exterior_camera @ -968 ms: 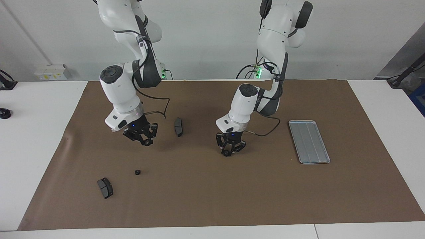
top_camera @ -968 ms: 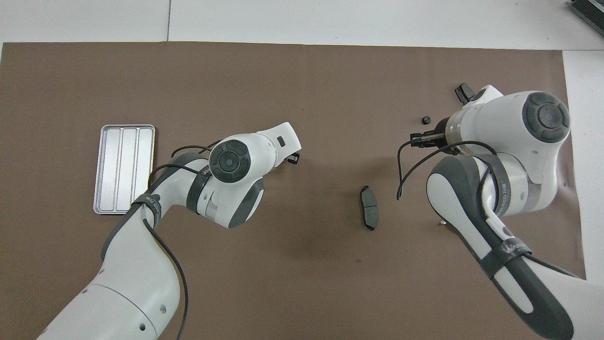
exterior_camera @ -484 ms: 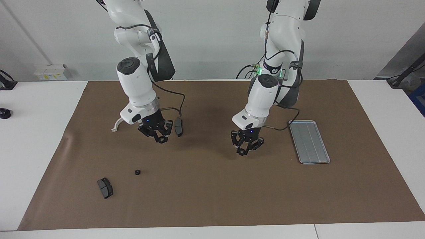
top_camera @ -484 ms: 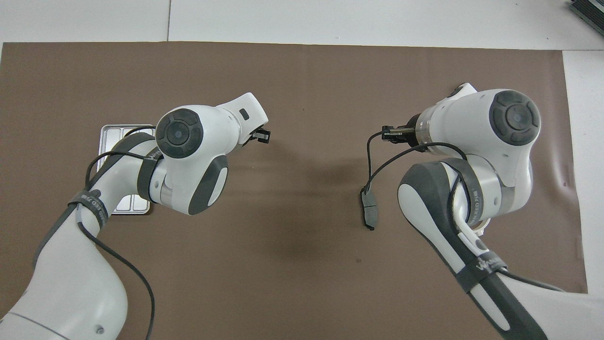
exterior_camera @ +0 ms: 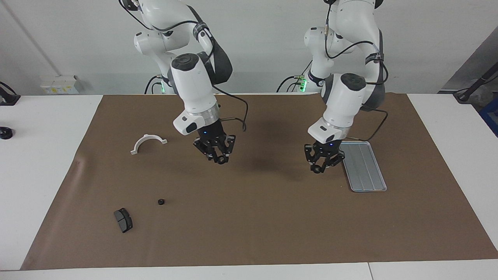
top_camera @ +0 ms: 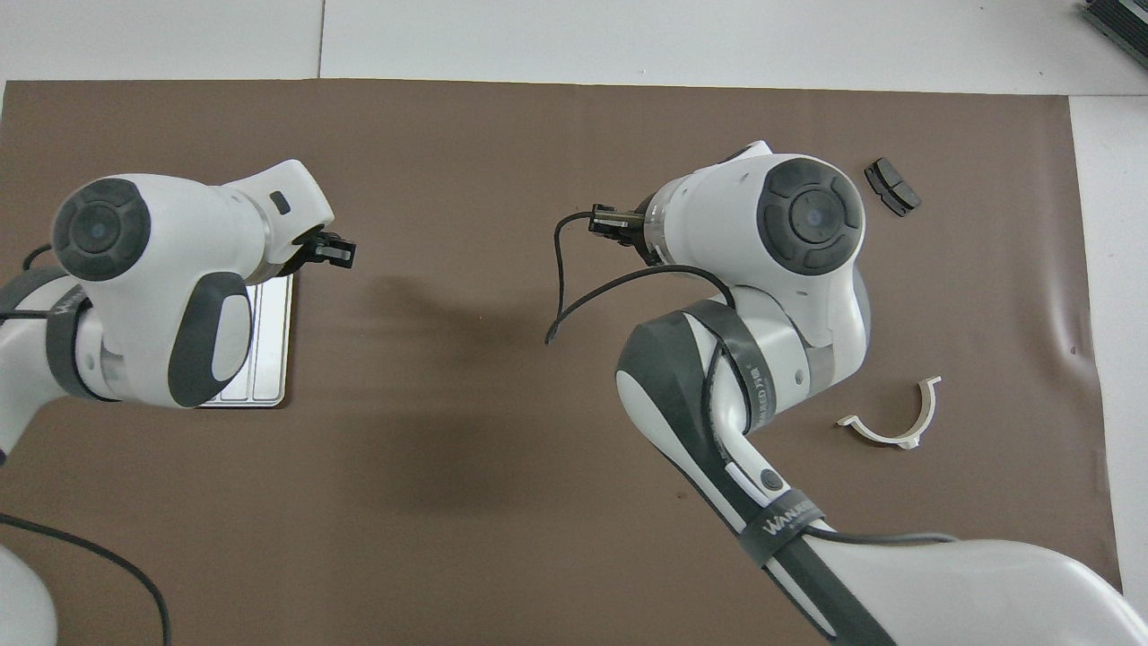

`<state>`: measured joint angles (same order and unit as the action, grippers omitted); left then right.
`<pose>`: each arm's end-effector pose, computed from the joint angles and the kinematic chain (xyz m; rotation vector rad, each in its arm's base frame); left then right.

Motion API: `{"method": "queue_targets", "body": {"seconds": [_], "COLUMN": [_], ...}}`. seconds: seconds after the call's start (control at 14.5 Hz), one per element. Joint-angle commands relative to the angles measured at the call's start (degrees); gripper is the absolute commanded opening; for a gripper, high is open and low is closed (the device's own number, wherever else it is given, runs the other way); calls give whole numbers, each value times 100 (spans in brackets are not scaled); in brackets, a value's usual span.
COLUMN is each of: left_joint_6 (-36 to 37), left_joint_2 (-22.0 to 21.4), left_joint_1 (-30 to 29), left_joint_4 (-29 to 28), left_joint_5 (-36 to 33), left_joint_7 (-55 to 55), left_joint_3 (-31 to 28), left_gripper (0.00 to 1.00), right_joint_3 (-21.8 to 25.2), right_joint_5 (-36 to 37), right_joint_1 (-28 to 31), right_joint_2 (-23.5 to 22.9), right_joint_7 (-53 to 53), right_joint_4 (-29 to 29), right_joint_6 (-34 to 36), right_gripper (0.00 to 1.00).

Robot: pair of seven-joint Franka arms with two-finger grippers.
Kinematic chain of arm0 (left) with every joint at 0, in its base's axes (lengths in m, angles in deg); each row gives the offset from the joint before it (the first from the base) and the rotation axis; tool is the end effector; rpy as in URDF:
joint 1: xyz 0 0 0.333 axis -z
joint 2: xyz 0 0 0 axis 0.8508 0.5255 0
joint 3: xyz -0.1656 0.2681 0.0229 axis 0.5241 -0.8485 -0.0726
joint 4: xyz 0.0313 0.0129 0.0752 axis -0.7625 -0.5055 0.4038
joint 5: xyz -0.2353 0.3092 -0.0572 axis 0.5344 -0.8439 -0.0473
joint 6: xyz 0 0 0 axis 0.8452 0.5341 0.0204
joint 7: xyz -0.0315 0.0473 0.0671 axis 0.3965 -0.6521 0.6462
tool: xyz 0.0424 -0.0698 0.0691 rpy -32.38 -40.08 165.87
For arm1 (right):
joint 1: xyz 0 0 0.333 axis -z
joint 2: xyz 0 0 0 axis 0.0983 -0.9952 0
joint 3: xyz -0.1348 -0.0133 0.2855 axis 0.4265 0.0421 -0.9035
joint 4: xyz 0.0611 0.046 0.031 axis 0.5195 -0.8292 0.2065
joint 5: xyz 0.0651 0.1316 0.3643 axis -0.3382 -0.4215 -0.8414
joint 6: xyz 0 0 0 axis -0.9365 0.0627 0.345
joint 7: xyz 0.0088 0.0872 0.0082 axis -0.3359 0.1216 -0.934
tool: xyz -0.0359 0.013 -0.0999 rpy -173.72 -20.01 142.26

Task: Pick bearing gear from pile to tray
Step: 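Place the bearing on the tray while the right gripper carries its bearing, then release the second bearing mid-table with the right gripper while the left withdraws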

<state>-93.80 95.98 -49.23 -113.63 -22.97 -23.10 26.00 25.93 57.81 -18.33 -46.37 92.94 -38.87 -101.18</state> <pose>0.6061 -0.1193 0.4135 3.0391 -0.4715 0.3920 0.6215 0.3113 0.4536 -2.8568 0.2664 -0.3757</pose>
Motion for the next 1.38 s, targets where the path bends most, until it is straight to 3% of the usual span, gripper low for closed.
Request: {"method": "queue_targets", "body": {"seconds": [0.0, 0.21, 0.48, 0.55, 0.76, 0.97, 1.31], "left_joint_6": [484, 696, 574, 539, 171, -532, -719], "left_joint_2": [-302, -477, -794, -847, -979, -1190, -1234], "left_joint_1": [-510, -800, -976, -1064, -1215, -1250, -1346], "left_joint_4": [-213, -519, -1266, -1406, -1846, -2514, -2735], "left_joint_5": [-11, -2, -2, 7, 7, 7, 7], "left_joint_7": [454, 586, 639, 682, 823, 823, 858], "left_joint_3": [78, 78, 69, 69, 69, 60, 52], "left_gripper": [0, 0, 0, 0, 0, 0, 2], "right_joint_3": [16, 42, 16, 16, 25, 182, 394], "right_joint_5": [12, 546, 926, 926, 926, 970, 970], "right_joint_1": [-308, -678, -811, -793, -802, -767, 93], "right_joint_2": [-895, -1625, -1961, -1944, -1917, -1682, -381], "right_joint_7": [420, 1008, 1265, 1265, 1283, 1283, 653], "right_joint_4": [739, 1099, 1066, 952, 784, 723, -164], "right_joint_6": [-359, -850, -1465, -1537, -1564, -1345, -915], "right_gripper": [0, 0, 4, 19, 100, 100, 100]}}
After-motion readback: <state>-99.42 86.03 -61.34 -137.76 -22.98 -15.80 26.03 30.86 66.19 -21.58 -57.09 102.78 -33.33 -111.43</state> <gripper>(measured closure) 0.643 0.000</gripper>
